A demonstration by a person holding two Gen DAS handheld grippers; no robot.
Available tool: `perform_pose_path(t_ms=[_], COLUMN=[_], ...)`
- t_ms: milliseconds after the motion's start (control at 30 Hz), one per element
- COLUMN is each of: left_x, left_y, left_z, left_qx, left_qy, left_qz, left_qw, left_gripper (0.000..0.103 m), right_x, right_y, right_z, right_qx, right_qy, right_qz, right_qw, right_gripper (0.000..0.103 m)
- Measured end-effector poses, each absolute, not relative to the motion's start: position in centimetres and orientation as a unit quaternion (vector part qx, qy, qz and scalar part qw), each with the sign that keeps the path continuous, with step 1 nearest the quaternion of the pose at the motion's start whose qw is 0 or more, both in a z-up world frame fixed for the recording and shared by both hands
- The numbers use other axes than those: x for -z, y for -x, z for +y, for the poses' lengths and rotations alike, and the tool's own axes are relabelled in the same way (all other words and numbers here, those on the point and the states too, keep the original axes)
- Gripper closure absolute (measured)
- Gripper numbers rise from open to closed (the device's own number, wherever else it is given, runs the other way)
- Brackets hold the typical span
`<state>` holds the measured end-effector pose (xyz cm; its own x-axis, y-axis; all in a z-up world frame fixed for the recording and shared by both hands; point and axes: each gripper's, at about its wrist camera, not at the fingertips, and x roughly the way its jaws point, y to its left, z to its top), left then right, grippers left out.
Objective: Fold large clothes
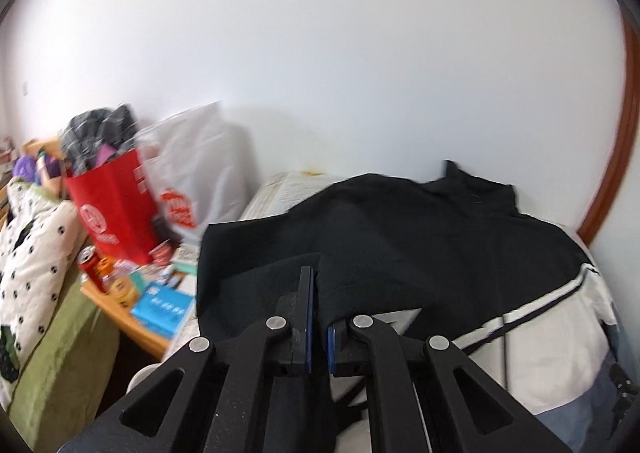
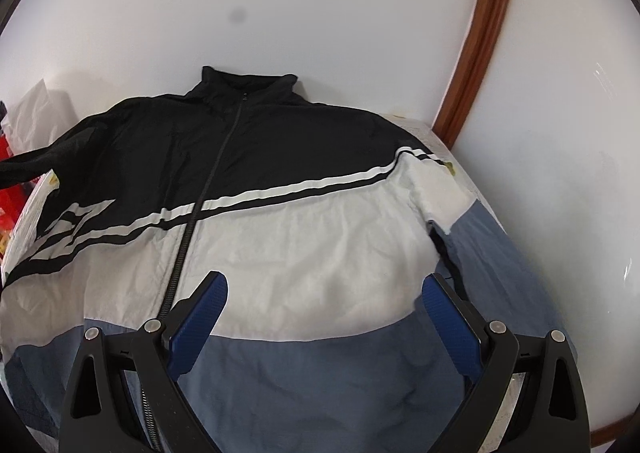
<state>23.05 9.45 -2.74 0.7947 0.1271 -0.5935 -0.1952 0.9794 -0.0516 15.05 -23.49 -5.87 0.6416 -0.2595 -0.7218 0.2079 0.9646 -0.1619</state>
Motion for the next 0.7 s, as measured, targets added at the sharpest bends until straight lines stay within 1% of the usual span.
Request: perform_pose_path(t_ms=[333, 600, 667, 700], left_x=[3.4, 5.8, 6.2, 6.5], left_y=[-25.9, -27.2, -27.5, -27.5], left_z=[-0.3, -3.7, -3.8, -3.8], left_qx=[-0.023, -0.006, -0.007, -0.006], left_qy=[-0.008, -0.02, -0.021, -0.019], left_qz=[0.333, 0.366, 0.375, 0.38], left_qw=[0.942, 0.93, 0.927, 0.925], left_gripper=[0.098, 0.098, 0.096, 0.093], right_x=[5.6, 7.4, 7.9, 8.0], right_y=[-13.9, -14.1, -14.0, -14.1], right_z=[-28.9, -31.1, -31.4, -31.5], right_qx=[0.145, 0.151, 0.151, 0.151], right_qy=[-0.008, -0.02, -0.024, -0.025], right_qz=[0.396, 0.411, 0.414, 0.416], right_qw=[0.906, 0.899, 0.897, 0.897], right_gripper=[0.006, 0.006, 0.006, 0.006])
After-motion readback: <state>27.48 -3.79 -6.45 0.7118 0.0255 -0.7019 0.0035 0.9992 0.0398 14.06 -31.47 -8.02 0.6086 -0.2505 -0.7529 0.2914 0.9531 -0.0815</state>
